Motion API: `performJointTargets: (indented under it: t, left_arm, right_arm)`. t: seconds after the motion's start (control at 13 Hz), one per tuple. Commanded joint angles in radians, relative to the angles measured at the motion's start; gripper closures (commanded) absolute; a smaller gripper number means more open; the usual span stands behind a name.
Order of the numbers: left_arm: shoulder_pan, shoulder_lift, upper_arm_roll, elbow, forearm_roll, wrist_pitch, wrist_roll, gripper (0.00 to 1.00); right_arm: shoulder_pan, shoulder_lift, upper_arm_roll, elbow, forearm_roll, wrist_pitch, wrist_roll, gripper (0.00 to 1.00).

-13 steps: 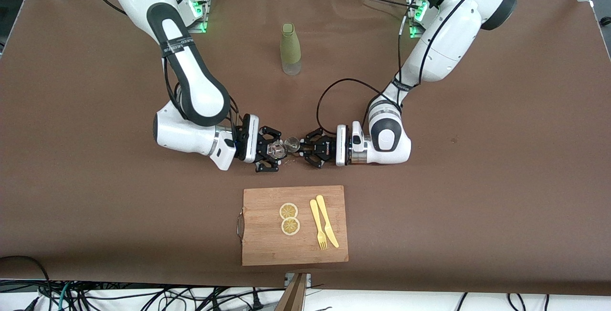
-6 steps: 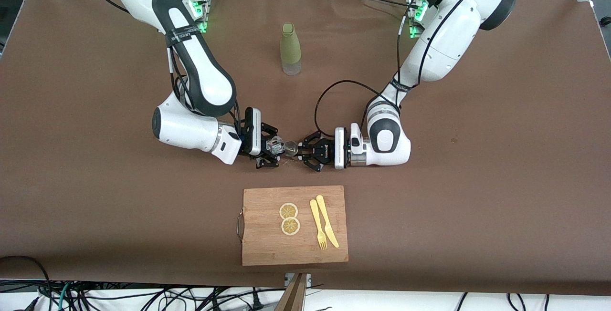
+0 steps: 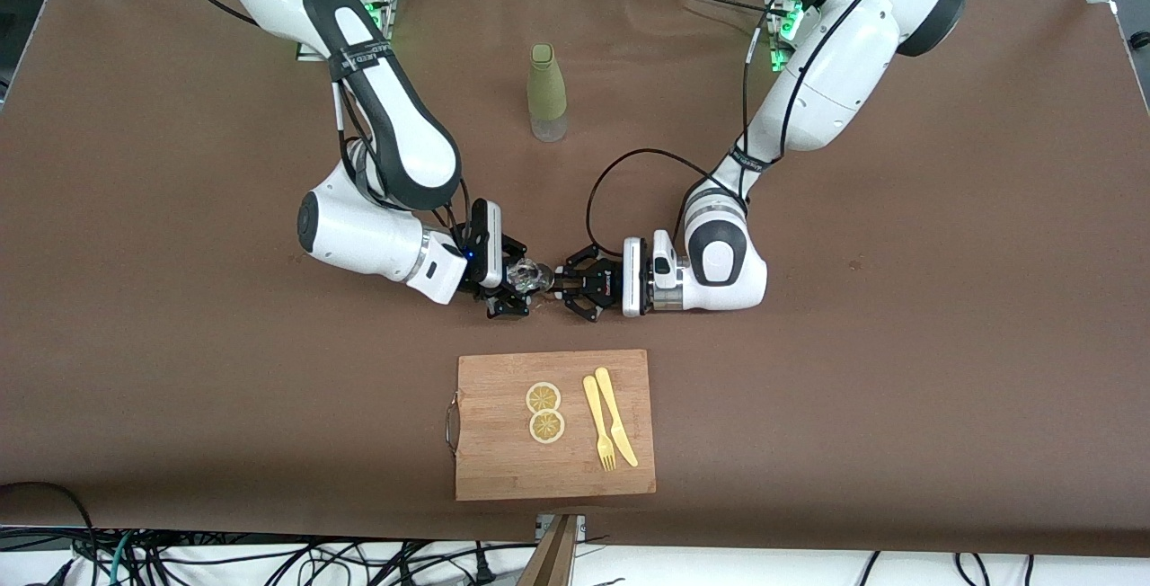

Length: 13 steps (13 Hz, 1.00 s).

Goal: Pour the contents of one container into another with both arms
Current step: 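Tilt the jigger over the glass with the left gripper while the right gripper holds it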

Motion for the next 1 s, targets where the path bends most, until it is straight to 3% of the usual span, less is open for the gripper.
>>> performJointTargets:
  t: [0.0,0.92]
  left_arm:
    - [-0.012,0.019,-0.003,0.033,-0.045,0.024,0.017,1.00]
    - [-0.018,0.019,-0.003,0.035,-0.050,0.027,0.017,1.00]
  right_arm:
    - [0.010,-0.034,-0.009,-0.032,-0.031,0.014,0.009,0.92]
    - [0.005,-0.040,-0.006,-0.036,-0.017,-0.031,0.084,0.92]
